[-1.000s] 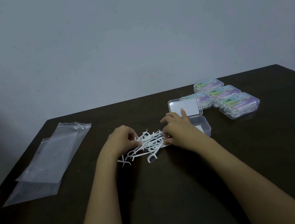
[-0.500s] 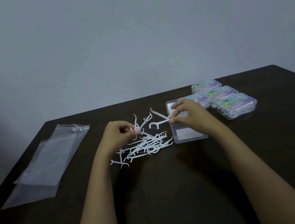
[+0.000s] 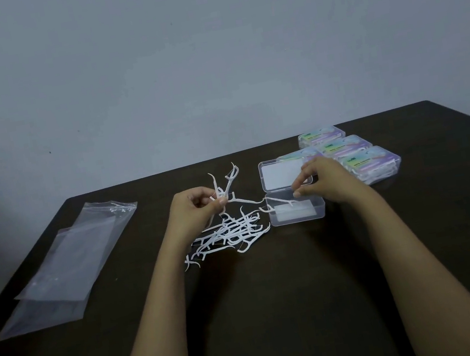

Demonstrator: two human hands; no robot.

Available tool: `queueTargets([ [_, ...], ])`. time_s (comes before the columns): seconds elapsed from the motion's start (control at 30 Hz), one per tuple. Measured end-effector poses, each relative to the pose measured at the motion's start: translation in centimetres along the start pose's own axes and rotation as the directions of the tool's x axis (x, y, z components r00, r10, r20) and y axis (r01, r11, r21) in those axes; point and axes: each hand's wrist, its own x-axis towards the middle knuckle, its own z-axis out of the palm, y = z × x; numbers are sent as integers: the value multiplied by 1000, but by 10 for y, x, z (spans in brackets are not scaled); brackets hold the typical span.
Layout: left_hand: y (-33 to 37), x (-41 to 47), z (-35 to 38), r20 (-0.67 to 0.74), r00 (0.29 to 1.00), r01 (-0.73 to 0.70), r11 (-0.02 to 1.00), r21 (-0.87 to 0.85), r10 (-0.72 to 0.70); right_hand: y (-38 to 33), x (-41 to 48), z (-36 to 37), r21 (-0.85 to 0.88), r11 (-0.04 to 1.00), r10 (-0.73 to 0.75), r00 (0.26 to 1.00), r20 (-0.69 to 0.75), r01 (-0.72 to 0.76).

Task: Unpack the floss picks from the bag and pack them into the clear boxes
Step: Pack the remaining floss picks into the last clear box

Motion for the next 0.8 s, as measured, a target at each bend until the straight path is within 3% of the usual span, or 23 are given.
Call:
queueTargets([
  [0.27, 16, 5, 34, 81, 993, -88, 996, 30, 85, 3, 0, -5, 85, 996, 52, 988, -146, -40],
  [0.5, 25, 18, 78, 163, 983, -124, 963, 237, 87, 8, 1, -7, 124, 989, 107, 974, -198, -84],
  [0.67, 28, 28, 86, 264, 963, -184, 839, 512, 50, 14, 2, -11, 118, 984, 151, 975, -162, -132],
  [0.8, 32, 28, 83, 328, 944, -207, 823, 529, 27, 13, 3, -10, 90, 986, 149, 979, -136, -138],
])
